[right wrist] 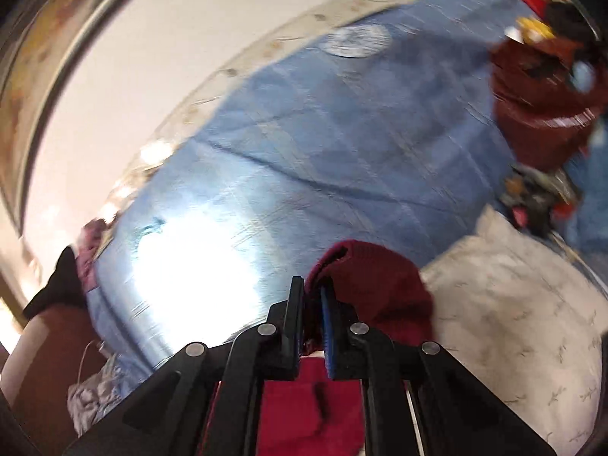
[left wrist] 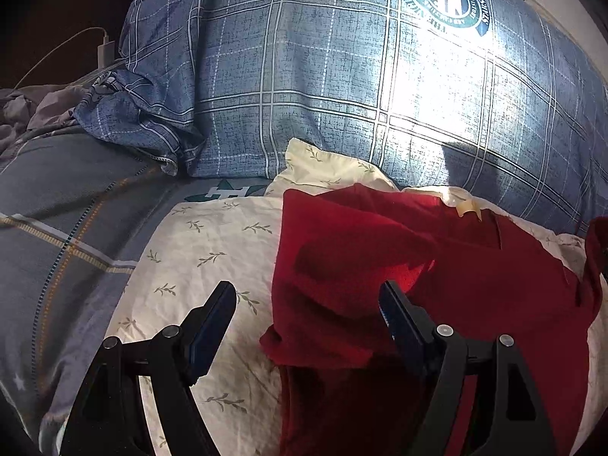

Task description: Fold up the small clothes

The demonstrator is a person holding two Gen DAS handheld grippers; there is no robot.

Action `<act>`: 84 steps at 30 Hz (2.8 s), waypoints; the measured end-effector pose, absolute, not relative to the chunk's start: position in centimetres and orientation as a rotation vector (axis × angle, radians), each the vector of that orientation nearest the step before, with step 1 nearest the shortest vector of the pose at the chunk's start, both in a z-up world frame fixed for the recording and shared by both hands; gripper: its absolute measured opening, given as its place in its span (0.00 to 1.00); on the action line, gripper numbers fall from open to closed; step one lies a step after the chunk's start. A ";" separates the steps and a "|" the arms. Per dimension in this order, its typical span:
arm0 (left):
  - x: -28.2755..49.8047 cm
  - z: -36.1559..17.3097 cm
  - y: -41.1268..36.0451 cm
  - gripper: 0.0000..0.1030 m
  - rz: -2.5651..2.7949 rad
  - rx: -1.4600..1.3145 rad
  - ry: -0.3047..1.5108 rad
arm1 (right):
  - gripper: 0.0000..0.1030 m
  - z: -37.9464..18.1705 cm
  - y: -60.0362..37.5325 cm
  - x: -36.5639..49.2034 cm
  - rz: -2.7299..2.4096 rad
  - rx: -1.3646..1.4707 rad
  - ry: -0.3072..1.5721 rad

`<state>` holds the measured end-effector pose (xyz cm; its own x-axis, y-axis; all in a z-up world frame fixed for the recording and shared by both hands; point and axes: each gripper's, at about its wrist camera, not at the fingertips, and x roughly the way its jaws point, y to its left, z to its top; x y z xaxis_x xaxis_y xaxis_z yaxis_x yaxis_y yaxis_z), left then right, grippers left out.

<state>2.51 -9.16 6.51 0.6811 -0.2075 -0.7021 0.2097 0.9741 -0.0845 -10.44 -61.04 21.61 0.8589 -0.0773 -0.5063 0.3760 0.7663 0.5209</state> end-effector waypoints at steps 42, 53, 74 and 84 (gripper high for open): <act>4.9 6.2 -8.9 0.75 -0.412 -0.159 0.870 | 0.60 10.5 -45.4 -5.8 0.067 0.236 0.999; 7.3 4.0 -13.8 0.15 -0.449 -0.097 0.899 | 0.60 7.5 -51.4 -9.4 -0.137 0.254 1.025; 8.0 6.7 -7.7 0.04 -0.508 -0.281 0.930 | 0.08 7.7 -52.6 -9.6 -0.202 0.221 0.932; 6.9 5.9 -11.4 0.38 -0.575 -0.180 0.936 | 0.40 8.2 -51.6 -9.5 -0.186 0.170 0.925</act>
<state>6.94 -11.44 5.94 0.4566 -0.5389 -0.7079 0.3875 0.8367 -0.3870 -9.49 -51.56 8.16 0.5876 -0.0863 -0.8045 0.2320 0.9705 0.0653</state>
